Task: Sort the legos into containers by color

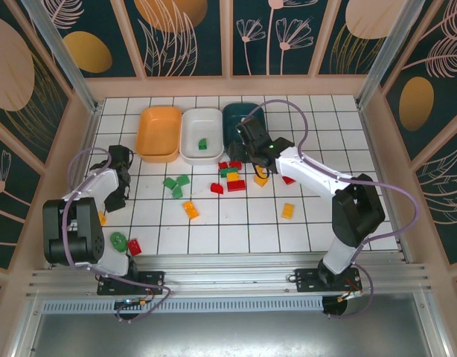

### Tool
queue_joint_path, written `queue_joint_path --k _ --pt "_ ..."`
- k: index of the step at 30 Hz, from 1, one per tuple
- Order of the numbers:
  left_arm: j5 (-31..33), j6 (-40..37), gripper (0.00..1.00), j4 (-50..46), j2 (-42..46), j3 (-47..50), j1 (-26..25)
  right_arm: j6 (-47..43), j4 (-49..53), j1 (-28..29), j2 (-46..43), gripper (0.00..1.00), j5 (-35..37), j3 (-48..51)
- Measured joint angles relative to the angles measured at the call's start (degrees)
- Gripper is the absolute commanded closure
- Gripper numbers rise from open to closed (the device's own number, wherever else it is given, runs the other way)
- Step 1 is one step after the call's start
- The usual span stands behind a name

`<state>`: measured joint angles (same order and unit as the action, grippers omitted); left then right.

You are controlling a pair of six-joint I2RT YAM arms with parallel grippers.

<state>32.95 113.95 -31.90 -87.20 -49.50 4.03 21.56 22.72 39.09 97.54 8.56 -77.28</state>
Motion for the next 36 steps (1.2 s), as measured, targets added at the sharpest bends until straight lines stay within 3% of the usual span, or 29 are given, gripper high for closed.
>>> queue_joint_path --k 14,20,30,36 --pt "-7.15 1.27 0.18 4.70 -7.87 -1.11 5.88 1.27 1.55 0.66 -0.70 0.47 1.05 2.71" --pt "-8.98 1.36 0.19 3.72 -12.02 -6.58 6.54 1.27 1.68 0.66 -1.84 0.47 1.16 3.17" --pt "-13.79 1.18 0.27 0.15 -15.30 -10.32 8.68 1.18 1.53 0.66 -2.43 0.47 1.64 4.70" --pt "-14.82 1.29 0.37 -0.66 -15.34 -10.36 9.09 0.79 1.49 0.66 -2.43 0.47 1.62 5.66"
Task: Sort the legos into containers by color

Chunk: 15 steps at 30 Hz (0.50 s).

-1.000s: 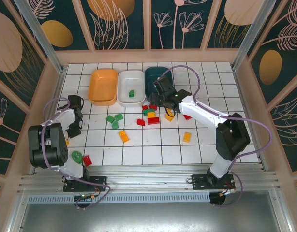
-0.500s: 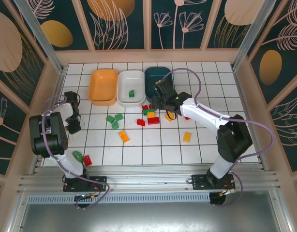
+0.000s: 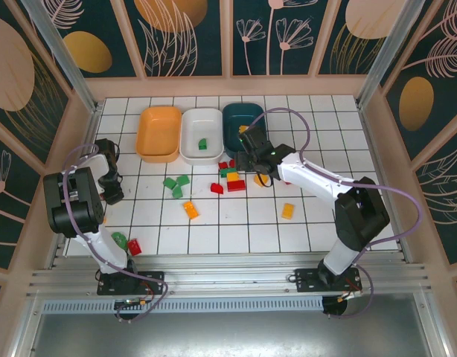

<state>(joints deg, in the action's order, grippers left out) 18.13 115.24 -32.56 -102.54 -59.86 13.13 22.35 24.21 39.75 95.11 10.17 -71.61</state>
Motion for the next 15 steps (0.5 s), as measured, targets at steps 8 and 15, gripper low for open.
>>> queue_joint_path --k 8,15 --pt "-2.01 -0.04 0.54 -1.60 0.02 0.09 0.72 -0.68 -0.39 0.00 0.00 0.48 -0.20 2.14" --pt "-2.54 -1.51 0.64 -1.75 0.35 0.39 0.72 -1.01 -1.40 0.00 -0.50 0.48 -0.63 3.02"
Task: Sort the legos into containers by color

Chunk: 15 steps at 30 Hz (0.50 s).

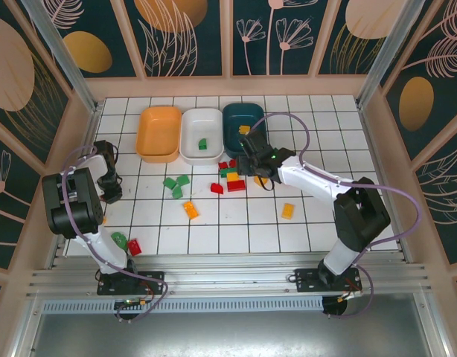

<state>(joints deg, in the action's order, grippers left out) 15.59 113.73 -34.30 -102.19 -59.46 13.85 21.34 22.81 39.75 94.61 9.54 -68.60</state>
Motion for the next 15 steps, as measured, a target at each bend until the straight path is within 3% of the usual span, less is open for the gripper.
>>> queue_joint_path --k 7,15 --pt "-0.15 -2.86 0.71 0.24 0.37 0.13 0.00 -0.02 -0.50 -0.11 -0.79 0.48 -0.15 0.52" --pt "-0.13 -5.09 0.73 1.33 1.33 1.03 -0.22 -0.04 -1.70 -0.46 -0.92 0.48 -0.20 1.09"
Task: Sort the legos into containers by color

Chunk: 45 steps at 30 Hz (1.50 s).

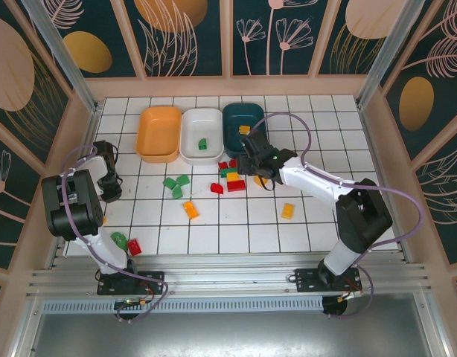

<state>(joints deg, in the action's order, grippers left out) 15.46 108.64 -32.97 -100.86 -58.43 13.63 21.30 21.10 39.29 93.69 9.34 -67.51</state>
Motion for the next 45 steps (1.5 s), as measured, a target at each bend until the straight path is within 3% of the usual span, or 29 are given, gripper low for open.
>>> queue_joint_path --k 12,22,28,37,45 --pt "3.67 -3.76 0.72 4.37 1.16 -3.67 -7.98 -0.07 -1.92 -3.02 -2.49 0.49 -0.94 2.05" --pt "9.29 -19.54 0.68 6.95 3.08 -17.27 -17.97 -0.20 -4.79 -8.87 -7.63 0.49 -3.19 5.90" --pt "6.49 -32.54 0.68 10.34 -6.25 -28.02 -21.49 -0.20 -5.99 -11.13 -9.35 0.49 -3.48 8.35" --pt "-1.16 -45.42 0.68 10.43 -17.42 -33.81 -21.46 -0.20 -6.67 -13.14 -12.57 0.48 -3.87 11.21" --pt "-4.81 -52.35 0.41 10.51 -18.36 -36.30 -21.49 0.11 -7.48 -14.99 -13.79 0.46 -3.93 13.88"
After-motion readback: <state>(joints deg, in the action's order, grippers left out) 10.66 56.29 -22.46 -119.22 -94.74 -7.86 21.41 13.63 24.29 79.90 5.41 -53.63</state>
